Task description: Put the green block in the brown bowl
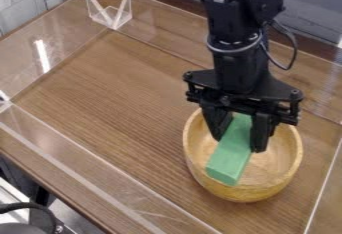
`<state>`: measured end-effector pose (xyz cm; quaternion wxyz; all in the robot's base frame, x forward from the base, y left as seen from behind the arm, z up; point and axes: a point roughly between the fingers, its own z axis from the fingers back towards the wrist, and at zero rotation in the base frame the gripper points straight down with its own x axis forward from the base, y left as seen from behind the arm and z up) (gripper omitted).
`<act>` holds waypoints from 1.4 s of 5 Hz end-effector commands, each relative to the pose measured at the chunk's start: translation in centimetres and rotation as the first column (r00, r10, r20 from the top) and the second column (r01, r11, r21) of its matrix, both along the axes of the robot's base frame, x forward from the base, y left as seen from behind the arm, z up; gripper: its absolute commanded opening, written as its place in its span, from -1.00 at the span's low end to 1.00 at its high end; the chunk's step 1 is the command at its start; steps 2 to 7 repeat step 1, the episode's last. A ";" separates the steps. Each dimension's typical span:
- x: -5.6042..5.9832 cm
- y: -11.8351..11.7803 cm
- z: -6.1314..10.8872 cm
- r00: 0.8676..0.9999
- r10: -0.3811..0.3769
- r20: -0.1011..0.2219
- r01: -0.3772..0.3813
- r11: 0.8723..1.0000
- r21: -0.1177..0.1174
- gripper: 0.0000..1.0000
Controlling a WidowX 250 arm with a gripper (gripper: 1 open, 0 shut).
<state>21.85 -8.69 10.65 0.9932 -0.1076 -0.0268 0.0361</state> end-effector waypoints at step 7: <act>0.4 0.1 1.1 0.999 0.013 0.037 -0.013 1.000 -0.016 -1.00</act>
